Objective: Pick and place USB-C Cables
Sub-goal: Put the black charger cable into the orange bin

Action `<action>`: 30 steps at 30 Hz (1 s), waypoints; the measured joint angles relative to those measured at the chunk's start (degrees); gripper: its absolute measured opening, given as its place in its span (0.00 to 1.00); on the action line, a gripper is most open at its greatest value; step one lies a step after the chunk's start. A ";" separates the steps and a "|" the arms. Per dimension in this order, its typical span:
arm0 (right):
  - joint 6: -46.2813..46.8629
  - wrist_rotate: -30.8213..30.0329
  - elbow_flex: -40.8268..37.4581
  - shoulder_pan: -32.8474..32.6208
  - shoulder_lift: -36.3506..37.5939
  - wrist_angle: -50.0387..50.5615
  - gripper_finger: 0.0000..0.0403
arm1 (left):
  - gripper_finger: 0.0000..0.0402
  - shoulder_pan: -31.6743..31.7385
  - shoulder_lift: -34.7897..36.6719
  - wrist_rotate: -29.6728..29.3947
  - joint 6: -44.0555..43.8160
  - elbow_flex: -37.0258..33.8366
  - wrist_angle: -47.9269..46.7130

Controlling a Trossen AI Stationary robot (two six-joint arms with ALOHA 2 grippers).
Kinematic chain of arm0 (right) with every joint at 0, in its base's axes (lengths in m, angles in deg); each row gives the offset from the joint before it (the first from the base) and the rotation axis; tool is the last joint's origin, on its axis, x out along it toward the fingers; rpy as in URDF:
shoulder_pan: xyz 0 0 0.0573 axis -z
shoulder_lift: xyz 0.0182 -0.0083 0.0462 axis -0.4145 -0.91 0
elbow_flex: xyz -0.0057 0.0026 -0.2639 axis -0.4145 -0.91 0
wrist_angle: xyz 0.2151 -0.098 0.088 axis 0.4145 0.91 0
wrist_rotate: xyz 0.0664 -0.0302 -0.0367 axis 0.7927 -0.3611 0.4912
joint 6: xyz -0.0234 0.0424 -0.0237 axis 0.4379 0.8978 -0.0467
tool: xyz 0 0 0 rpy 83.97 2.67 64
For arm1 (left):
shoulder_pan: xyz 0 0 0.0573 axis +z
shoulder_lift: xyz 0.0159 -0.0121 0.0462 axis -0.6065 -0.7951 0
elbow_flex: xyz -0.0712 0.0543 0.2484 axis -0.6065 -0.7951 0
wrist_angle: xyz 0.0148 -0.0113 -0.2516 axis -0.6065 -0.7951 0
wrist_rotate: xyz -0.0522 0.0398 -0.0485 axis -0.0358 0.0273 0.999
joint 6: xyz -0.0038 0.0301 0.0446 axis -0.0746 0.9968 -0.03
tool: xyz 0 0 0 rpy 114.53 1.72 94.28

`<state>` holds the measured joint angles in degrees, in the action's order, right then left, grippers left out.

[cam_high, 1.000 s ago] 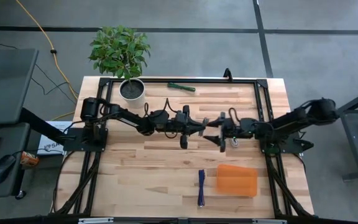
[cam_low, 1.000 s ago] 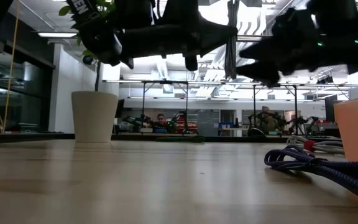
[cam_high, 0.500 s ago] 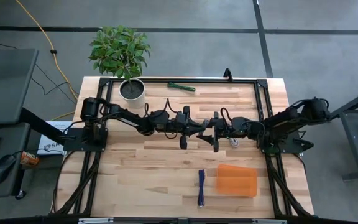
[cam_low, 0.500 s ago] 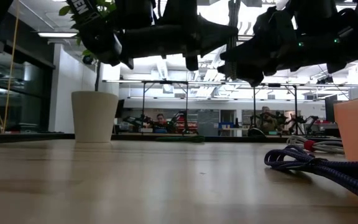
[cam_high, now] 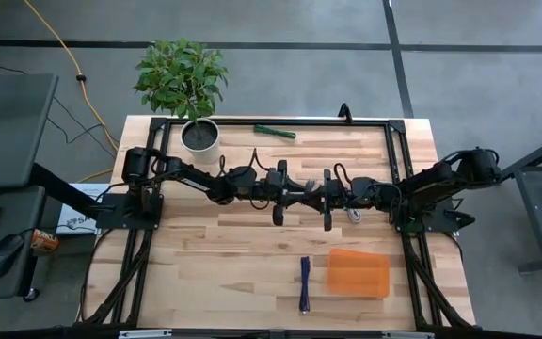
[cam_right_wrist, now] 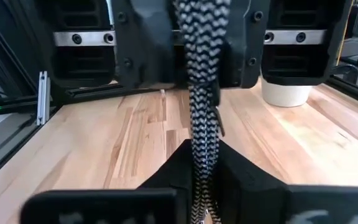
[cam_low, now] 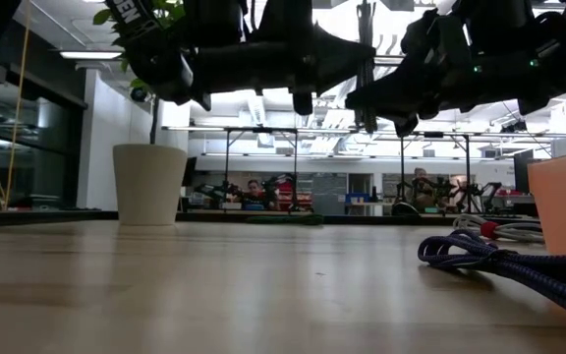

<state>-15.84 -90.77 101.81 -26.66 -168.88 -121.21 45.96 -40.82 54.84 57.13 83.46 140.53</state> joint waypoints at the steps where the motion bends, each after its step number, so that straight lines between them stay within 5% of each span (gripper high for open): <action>1: -0.09 0.00 0.00 0.00 0.01 0.26 0.03 | 0.22 0.00 0.14 0.22 0.60 0.00 -0.69; 8: -0.10 -2.79 -0.04 0.00 6.33 13.04 0.02 | 0.50 0.95 7.88 0.69 5.19 0.00 -17.24; 14: 0.12 -5.92 -0.02 -0.05 17.95 29.72 0.02 | 0.57 2.47 18.11 0.60 7.67 -1.32 -32.52; 22: 4.44 -12.22 -0.02 -5.54 31.88 48.34 0.02 | 0.57 5.40 29.46 0.35 4.67 -17.10 -16.98; 30: 4.87 -19.61 -0.02 -10.91 36.83 50.88 0.02 | 0.57 5.73 34.60 0.43 6.00 -24.74 -9.68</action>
<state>-10.97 -110.37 101.78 -37.58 -132.05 -70.33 51.69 -6.22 55.27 63.13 58.71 130.85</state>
